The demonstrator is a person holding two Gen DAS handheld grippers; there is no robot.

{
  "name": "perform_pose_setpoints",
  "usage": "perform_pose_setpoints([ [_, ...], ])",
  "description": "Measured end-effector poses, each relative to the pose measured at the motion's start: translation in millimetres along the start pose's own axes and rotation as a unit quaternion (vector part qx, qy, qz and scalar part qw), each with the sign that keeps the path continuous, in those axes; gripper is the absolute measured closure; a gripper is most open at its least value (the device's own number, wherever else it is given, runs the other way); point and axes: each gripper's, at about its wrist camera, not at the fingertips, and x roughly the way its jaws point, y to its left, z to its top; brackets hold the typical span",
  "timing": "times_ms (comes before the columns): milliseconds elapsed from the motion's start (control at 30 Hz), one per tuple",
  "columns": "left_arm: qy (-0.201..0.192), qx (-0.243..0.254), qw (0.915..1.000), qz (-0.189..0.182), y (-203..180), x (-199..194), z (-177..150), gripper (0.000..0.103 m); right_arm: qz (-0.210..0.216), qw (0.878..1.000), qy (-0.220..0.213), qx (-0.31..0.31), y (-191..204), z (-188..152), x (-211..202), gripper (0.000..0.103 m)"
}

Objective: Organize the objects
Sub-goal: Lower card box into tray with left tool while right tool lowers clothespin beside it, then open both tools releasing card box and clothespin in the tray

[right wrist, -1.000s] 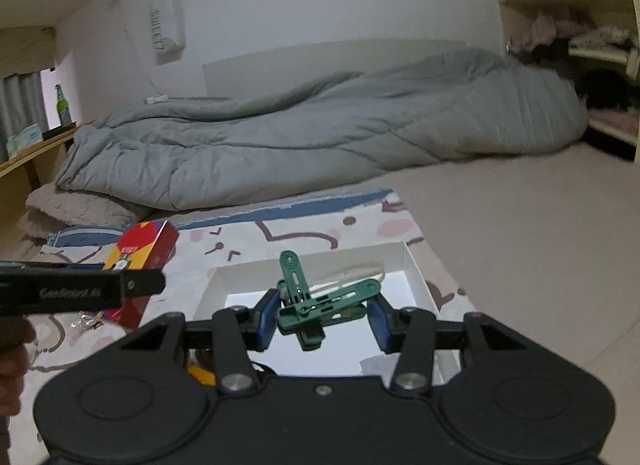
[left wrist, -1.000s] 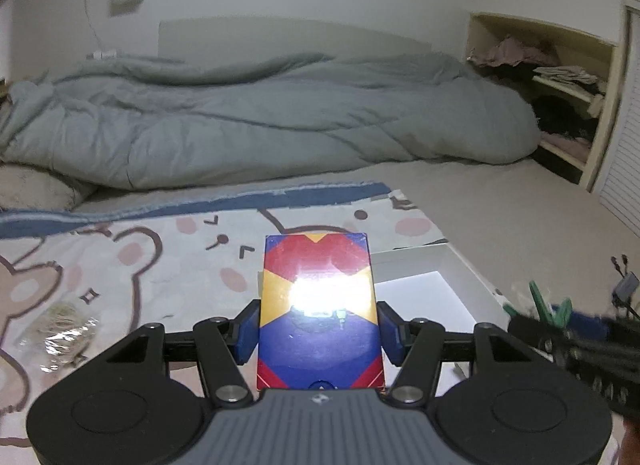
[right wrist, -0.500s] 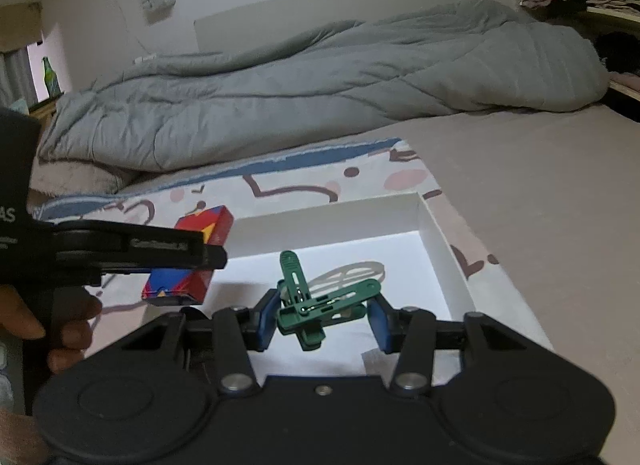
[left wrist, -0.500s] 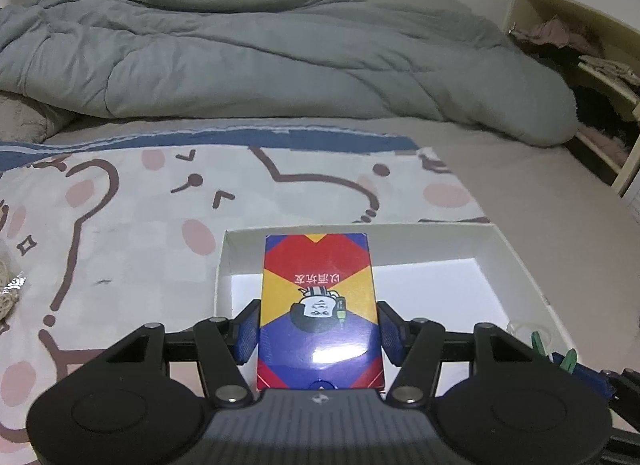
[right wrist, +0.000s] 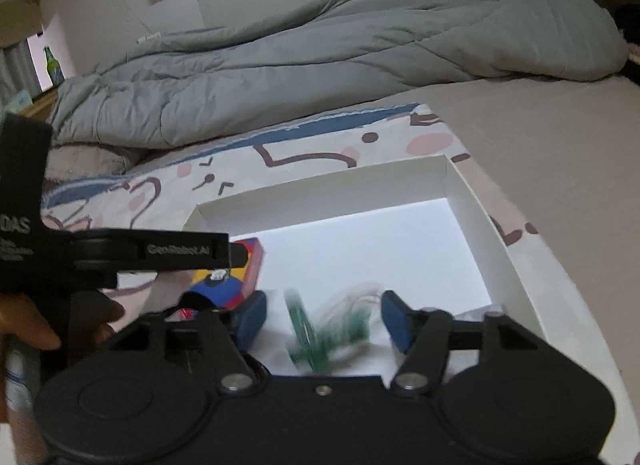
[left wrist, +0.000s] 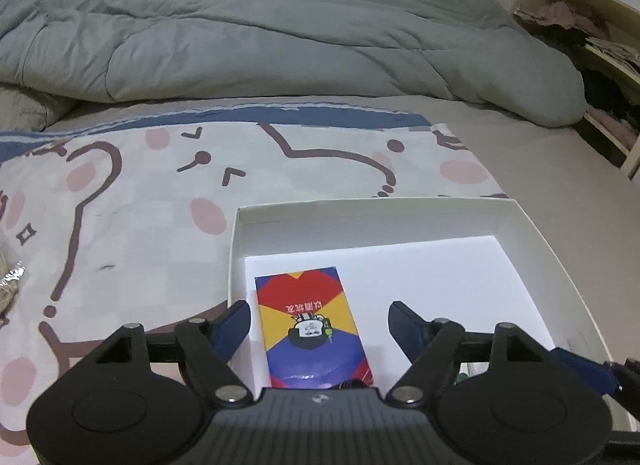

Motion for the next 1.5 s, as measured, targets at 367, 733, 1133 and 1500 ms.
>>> perform_pose_setpoints([
  [367,-0.001,0.029,0.9995,0.007,-6.3,-31.0,-2.0,0.019,-0.025,1.000,0.008,0.000,-0.4,1.1,-18.6,0.037],
  [733,-0.007,0.044,0.9989,0.013,-2.6,-79.4,-13.7,0.019,-0.048,0.999,-0.002,0.010,0.6,-1.8,-54.6,0.037],
  [1133,-0.024,0.064,0.9977,0.001,-3.0,-142.3,-36.4,0.011,-0.069,0.997,-0.024,0.008,15.1,-7.5,-108.5,0.030],
  [1500,-0.041,0.066,0.9969,-0.010,2.2,-190.8,-60.3,0.002,-0.089,0.994,-0.057,-0.001,32.9,-21.5,-159.2,0.009],
])
